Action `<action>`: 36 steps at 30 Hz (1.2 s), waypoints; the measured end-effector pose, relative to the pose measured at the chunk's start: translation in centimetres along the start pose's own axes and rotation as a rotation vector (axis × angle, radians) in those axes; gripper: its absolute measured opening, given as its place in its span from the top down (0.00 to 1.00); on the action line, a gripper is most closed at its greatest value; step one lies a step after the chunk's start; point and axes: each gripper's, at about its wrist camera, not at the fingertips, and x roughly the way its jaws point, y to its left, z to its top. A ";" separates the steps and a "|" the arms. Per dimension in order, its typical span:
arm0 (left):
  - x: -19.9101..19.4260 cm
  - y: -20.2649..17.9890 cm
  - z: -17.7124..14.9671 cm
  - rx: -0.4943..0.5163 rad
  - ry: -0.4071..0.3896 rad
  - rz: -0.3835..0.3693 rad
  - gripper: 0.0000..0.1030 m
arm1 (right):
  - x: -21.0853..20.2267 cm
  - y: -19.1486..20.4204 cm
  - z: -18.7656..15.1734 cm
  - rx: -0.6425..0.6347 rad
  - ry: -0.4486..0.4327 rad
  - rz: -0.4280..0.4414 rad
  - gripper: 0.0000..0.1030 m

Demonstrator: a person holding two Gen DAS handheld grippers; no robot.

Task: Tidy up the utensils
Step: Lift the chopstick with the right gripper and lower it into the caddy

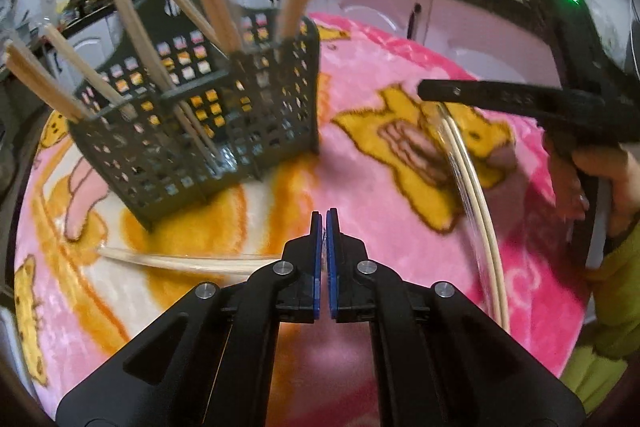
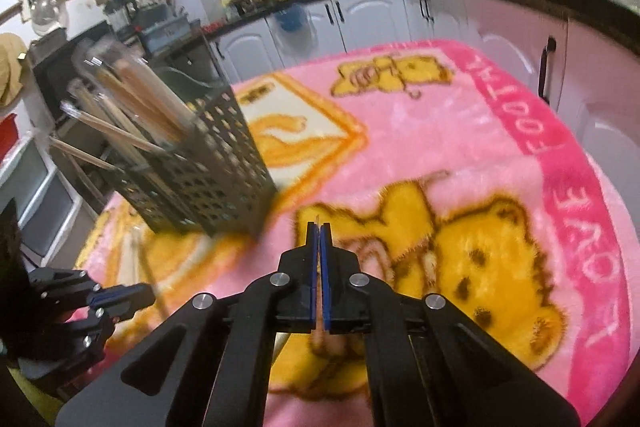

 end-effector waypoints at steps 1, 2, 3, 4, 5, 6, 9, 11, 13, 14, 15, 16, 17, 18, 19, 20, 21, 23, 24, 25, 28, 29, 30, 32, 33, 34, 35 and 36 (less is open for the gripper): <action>-0.3 0.2 0.1 -0.009 -0.008 -0.001 0.99 | -0.4 0.2 0.2 -0.004 -0.010 0.008 0.98; -0.7 0.3 0.2 -0.016 -0.016 -0.002 0.99 | -0.8 0.5 0.3 -0.010 -0.021 0.016 0.98; -1.0 0.4 0.5 -0.023 -0.025 -0.003 0.99 | -1.5 0.9 0.5 -0.020 -0.037 0.028 0.98; -1.4 0.6 0.9 -0.031 -0.038 -0.002 0.99 | -1.9 1.2 0.7 -0.026 -0.049 0.035 0.98; -2.0 0.8 1.1 -0.036 -0.048 -0.002 0.99 | -2.4 1.4 0.9 -0.033 -0.061 0.043 0.99; -2.5 1.0 1.4 -0.045 -0.061 -0.001 0.99 | -2.9 1.8 1.1 -0.039 -0.074 0.052 0.99; -3.7 1.5 2.1 -0.063 -0.090 -0.005 0.99 | -4.4 2.6 1.6 -0.057 -0.114 0.075 0.99; -4.4 1.8 2.5 -0.075 -0.109 -0.006 0.99 | -5.4 3.1 2.1 -0.069 -0.140 0.090 0.99; -5.2 2.2 3.0 -0.089 -0.125 -0.008 0.99 | -6.3 3.6 2.4 -0.078 -0.164 0.100 0.99; -5.4 2.3 3.2 -0.097 -0.134 -0.009 0.99 | -6.7 3.9 2.6 -0.080 -0.174 0.104 0.99; -5.9 2.4 3.4 -0.102 -0.142 -0.011 0.99 | -7.0 4.0 2.8 -0.083 -0.182 0.108 0.99; -6.4 2.6 3.7 -0.110 -0.154 -0.016 0.99 | -7.4 4.2 3.0 -0.087 -0.191 0.113 0.99; -6.7 2.8 3.9 -0.115 -0.161 -0.018 0.99 | -7.7 4.4 3.2 -0.092 -0.199 0.117 0.99; -7.1 3.0 4.1 -0.121 -0.170 -0.020 0.99 | -7.9 4.5 3.4 -0.096 -0.208 0.120 0.99; -7.5 3.1 4.4 -0.123 -0.179 -0.021 0.99 | -8.1 4.7 3.4 -0.098 -0.215 0.123 0.99; -7.9 3.2 4.6 -0.126 -0.190 -0.018 0.99 | -8.3 4.8 3.6 -0.100 -0.220 0.126 0.99; -8.1 3.3 4.8 -0.130 -0.197 -0.018 0.99 | -8.5 5.0 3.7 -0.100 -0.226 0.130 0.99; -8.9 3.6 5.2 -0.140 -0.218 -0.023 0.99 | -9.0 5.4 4.1 -0.109 -0.240 0.140 0.99; -9.2 3.7 5.4 -0.144 -0.227 -0.024 0.99 | -9.2 5.6 4.1 -0.113 -0.246 0.141 0.99; -9.4 3.8 5.6 -0.145 -0.233 -0.025 0.99 | -9.4 5.9 4.3 -0.119 -0.253 0.146 0.99; -10.3 4.1 6.1 -0.156 -0.256 -0.027 0.99 | -10.0 6.6 4.7 -0.137 -0.273 0.155 0.99; -10.6 4.1 6.2 -0.159 -0.262 -0.028 0.99 | -10.3 6.9 4.9 -0.143 -0.281 0.159 0.99; -10.8 4.2 6.3 -0.160 -0.268 -0.027 0.99 | -10.4 7.0 4.9 -0.146 -0.286 0.160 0.99; -11.4 4.1 6.6 -0.159 -0.283 -0.026 0.99 | -10.9 7.5 5.2 -0.159 -0.298 0.167 0.99; -11.7 4.1 6.8 -0.159 -0.292 -0.024 0.99 | -11.0 7.6 5.3 -0.163 -0.302 0.168 0.99; -11.9 4.1 6.9 -0.160 -0.298 -0.026 0.99 | -11.1 7.9 5.4 -0.169 -0.306 0.172 0.99; -12.1 4.1 7.0 -0.159 -0.303 -0.027 0.99 | -11.3 8.2 5.5 -0.174 -0.310 0.174 0.99; -12.3 4.1 7.1 -0.158 -0.309 -0.025 0.99 | -11.4 8.4 5.6 -0.178 -0.315 0.177 0.99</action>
